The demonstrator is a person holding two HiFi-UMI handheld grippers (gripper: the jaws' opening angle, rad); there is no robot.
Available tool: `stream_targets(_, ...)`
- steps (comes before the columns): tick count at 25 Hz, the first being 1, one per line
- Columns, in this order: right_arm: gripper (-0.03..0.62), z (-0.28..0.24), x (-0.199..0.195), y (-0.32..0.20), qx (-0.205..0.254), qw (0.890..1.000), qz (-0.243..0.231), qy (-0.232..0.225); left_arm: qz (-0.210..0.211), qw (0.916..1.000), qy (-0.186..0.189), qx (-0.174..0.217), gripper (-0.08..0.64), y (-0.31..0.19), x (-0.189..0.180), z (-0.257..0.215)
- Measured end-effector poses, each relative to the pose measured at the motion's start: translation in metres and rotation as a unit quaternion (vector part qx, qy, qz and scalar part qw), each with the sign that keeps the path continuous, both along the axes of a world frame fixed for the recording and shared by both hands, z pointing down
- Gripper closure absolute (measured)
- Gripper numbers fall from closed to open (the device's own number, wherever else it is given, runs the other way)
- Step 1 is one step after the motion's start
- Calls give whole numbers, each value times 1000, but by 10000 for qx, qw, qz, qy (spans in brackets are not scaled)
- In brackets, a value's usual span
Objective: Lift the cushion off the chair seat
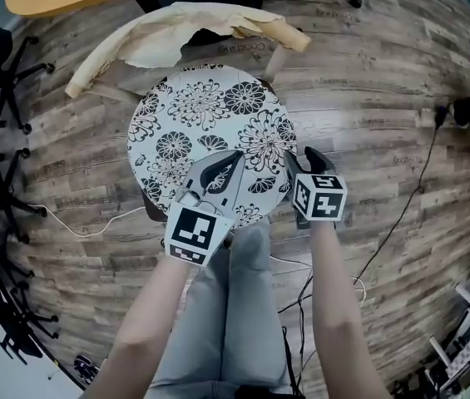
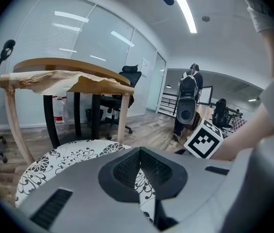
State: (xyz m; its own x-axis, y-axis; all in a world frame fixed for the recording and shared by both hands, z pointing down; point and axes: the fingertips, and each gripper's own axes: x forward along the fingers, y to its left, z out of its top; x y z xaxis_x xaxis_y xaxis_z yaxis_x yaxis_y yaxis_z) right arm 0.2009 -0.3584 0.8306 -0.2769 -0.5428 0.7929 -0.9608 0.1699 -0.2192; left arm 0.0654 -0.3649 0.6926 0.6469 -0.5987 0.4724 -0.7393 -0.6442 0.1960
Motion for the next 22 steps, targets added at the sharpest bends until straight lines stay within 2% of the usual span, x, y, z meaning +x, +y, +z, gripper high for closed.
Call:
stream_targets(6,379,17,-5,-1,-221,9986,-303,-372,-85,9998,-78,-168,555,-2,-1,16)
stream_targets(9,436,18,-11,-1,-249,9972,-506,-485,-175,9996,-65,-209,555,-5,-2,18)
stream_targets(13,499,15,-19,1,-121,9968,-787,-60,-279,9993,-81,-244,555,-8,-6,19)
stream_targets(17,540,6,-21,1,30,9961,-843,269,-354,9992,-93,-179,555,-9,-11,14)
stream_targets(22,552,-7,-21,5,187,9965,-705,420,-383,9991,-64,-146,555,-6,-18,6)
